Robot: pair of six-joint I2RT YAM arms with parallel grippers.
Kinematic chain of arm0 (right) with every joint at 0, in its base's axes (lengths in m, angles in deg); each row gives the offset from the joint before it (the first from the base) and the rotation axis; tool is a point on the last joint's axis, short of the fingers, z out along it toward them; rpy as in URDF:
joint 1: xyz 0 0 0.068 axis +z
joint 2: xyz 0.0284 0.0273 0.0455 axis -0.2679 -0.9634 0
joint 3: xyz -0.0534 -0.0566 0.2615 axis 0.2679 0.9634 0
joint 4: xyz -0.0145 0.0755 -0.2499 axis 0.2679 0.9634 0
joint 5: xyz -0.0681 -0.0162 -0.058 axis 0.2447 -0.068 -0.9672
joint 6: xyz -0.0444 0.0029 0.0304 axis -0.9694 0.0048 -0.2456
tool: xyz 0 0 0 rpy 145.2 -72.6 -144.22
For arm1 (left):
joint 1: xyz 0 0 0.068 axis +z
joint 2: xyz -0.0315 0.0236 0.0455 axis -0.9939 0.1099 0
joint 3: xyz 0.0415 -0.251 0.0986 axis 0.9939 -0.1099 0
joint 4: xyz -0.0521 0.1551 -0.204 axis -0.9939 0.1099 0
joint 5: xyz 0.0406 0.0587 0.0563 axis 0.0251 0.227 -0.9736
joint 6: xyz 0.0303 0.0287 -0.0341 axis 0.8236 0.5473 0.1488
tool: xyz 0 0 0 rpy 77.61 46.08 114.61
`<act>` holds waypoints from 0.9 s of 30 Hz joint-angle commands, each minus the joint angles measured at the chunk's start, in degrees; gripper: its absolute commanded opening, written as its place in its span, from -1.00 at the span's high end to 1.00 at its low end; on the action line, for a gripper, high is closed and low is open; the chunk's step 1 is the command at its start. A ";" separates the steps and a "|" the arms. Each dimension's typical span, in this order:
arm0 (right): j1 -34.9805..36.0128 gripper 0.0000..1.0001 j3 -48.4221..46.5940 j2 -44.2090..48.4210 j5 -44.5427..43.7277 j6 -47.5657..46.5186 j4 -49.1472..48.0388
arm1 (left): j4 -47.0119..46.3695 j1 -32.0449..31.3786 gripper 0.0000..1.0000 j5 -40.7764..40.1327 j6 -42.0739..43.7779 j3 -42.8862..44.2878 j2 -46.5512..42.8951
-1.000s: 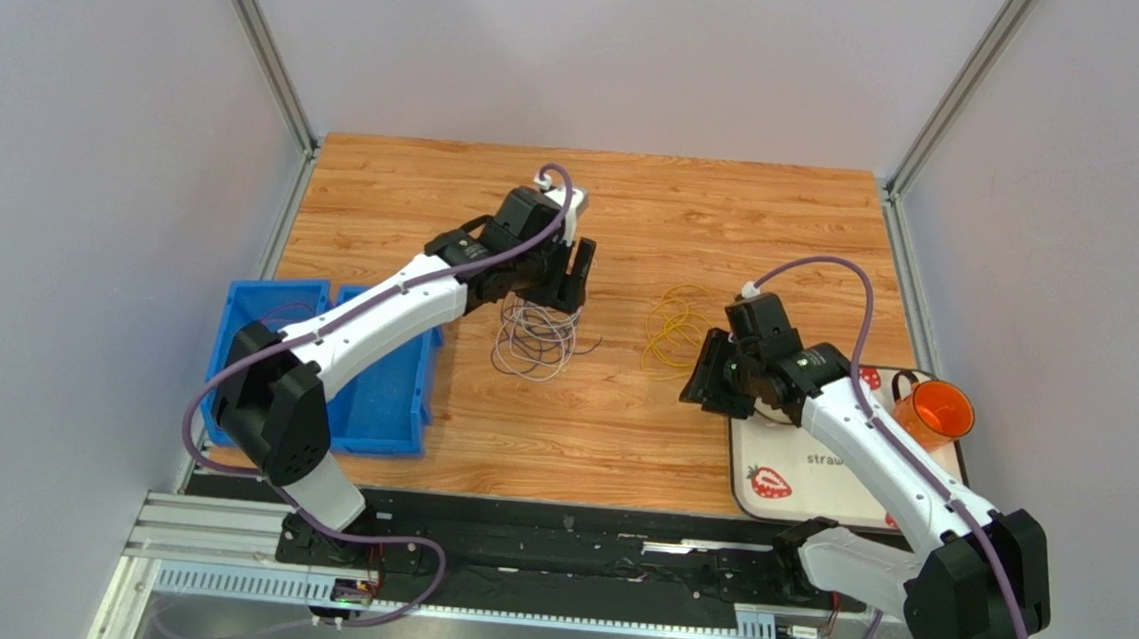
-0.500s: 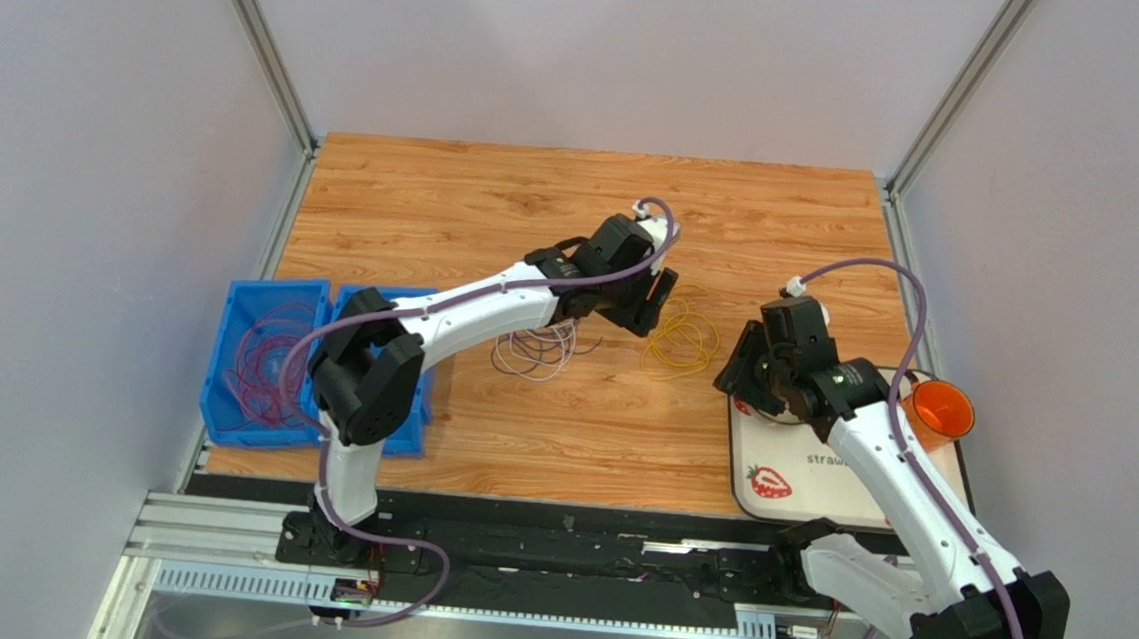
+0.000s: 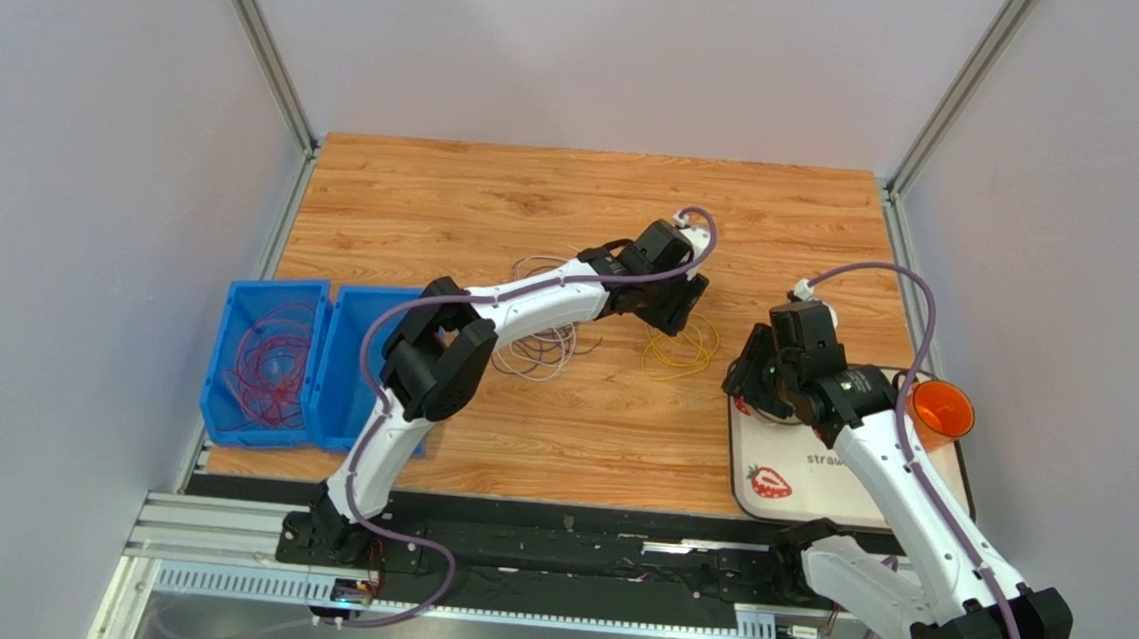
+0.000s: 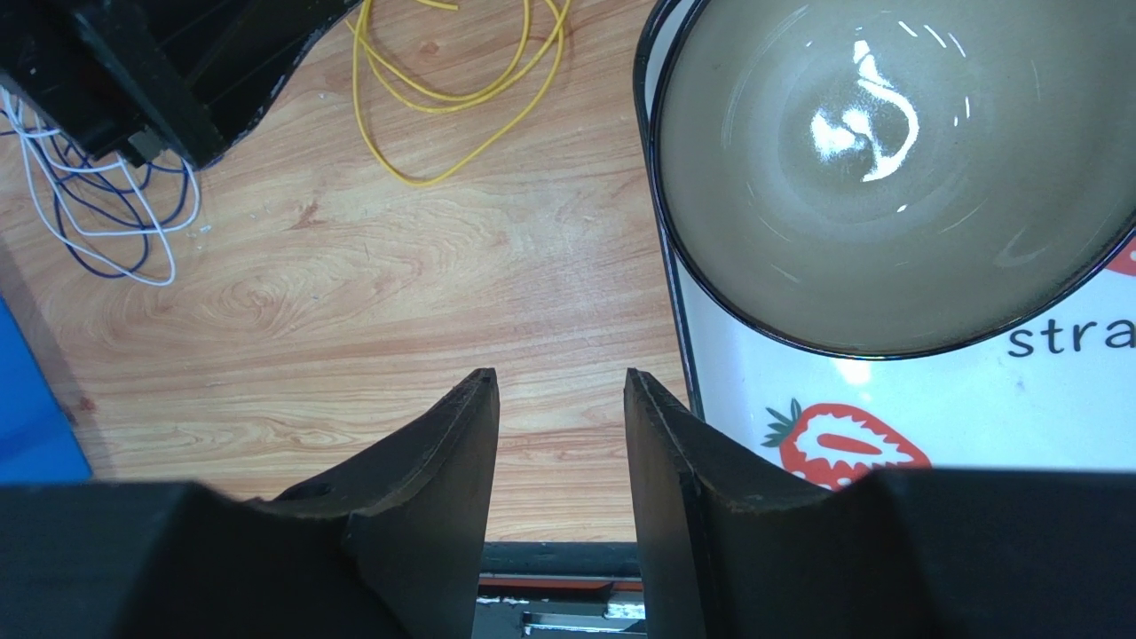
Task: Untangle the cables
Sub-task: Pick up the cable at the center of the board.
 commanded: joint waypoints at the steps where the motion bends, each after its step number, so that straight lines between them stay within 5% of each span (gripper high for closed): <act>1: -0.43 0.13 0.35 0.86 0.07 -1.67 -0.18 | -0.27 -0.86 -0.21 1.82 1.01 3.95 2.72; 10: -0.52 0.13 0.62 0.86 1.04 -2.11 -0.09 | 0.26 -1.30 0.06 2.44 0.57 7.11 6.77; 13: -0.52 0.13 0.62 0.69 1.30 -2.28 -0.09 | 0.52 -1.30 0.34 2.26 0.57 7.73 7.21; 16: -0.52 0.13 0.62 0.60 1.65 -2.20 -0.18 | 2.10 -1.30 1.00 1.65 0.66 8.60 7.21; 27: -0.61 0.13 -1.75 0.43 7.33 -1.32 -1.05 | 17.65 -1.04 1.00 -2.66 3.90 16.78 -13.34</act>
